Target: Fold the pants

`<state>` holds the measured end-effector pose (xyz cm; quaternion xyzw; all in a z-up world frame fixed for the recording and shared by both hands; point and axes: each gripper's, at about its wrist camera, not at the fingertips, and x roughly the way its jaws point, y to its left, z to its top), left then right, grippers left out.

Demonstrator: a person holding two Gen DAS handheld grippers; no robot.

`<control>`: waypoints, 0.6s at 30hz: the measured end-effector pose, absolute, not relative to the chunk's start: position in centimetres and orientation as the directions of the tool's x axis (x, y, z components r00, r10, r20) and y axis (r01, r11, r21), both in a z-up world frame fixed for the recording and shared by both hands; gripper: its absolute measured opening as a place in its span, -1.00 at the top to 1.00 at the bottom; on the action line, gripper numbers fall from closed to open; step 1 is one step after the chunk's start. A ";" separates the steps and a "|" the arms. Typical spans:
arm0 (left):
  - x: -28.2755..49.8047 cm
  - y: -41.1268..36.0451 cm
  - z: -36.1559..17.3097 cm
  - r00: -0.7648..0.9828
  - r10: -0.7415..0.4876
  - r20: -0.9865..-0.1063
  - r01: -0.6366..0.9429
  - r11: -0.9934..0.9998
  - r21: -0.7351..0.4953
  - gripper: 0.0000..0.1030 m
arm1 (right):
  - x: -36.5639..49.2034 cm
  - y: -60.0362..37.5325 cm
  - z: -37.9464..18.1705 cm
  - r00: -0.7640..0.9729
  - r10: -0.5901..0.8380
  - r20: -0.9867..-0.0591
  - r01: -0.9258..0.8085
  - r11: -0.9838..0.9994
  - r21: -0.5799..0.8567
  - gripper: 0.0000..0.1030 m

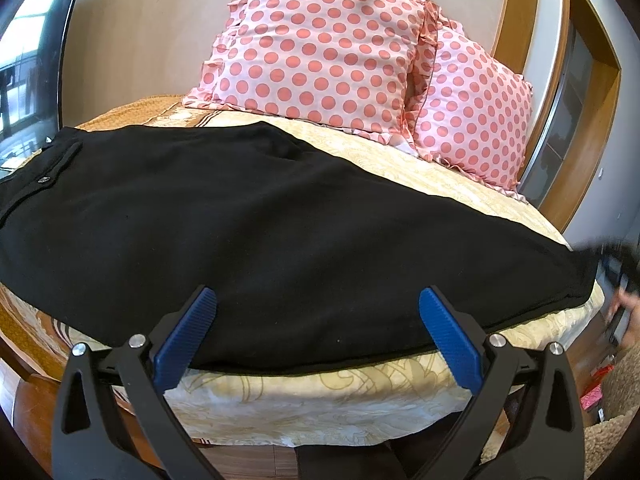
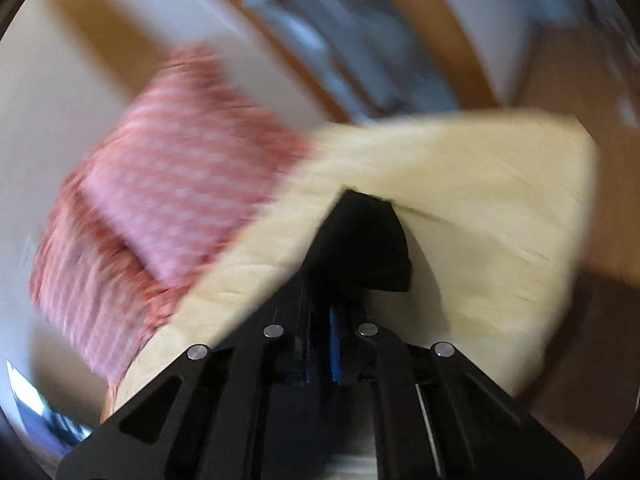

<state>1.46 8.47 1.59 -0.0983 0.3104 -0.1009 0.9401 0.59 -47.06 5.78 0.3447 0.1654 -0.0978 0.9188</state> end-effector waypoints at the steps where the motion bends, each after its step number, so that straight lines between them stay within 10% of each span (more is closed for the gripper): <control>1: 1.4 8.4 1.6 0.787 -0.246 -0.566 0.126 0.962 -0.242 -0.96 | 2.0 -43.5 8.0 0.951 0.029 -0.308 0.163 0.797 0.581 0.86; 5: 1.5 8.1 1.6 0.786 -0.228 -0.575 0.112 0.967 -0.230 -0.96 | 5.4 -30.7 11.1 0.900 0.372 -0.228 -0.228 0.846 0.482 0.86; 8: 1.4 8.6 2.0 0.779 -0.247 -0.577 0.109 0.958 -0.264 -0.96 | 7.9 -19.2 8.1 0.722 0.594 -0.355 -0.446 0.791 0.418 0.86; 12: 0.0 10.5 2.9 0.785 -0.293 -0.545 0.110 0.933 -0.342 -0.96 | 9.5 -12.2 2.1 0.537 0.652 -0.536 -0.486 0.758 0.435 0.87; 18: -2.5 15.9 4.4 0.852 -0.177 -0.492 -0.026 0.925 -0.378 -0.96 | 9.2 -13.0 4.4 0.610 0.656 -0.444 -0.469 0.751 0.465 0.87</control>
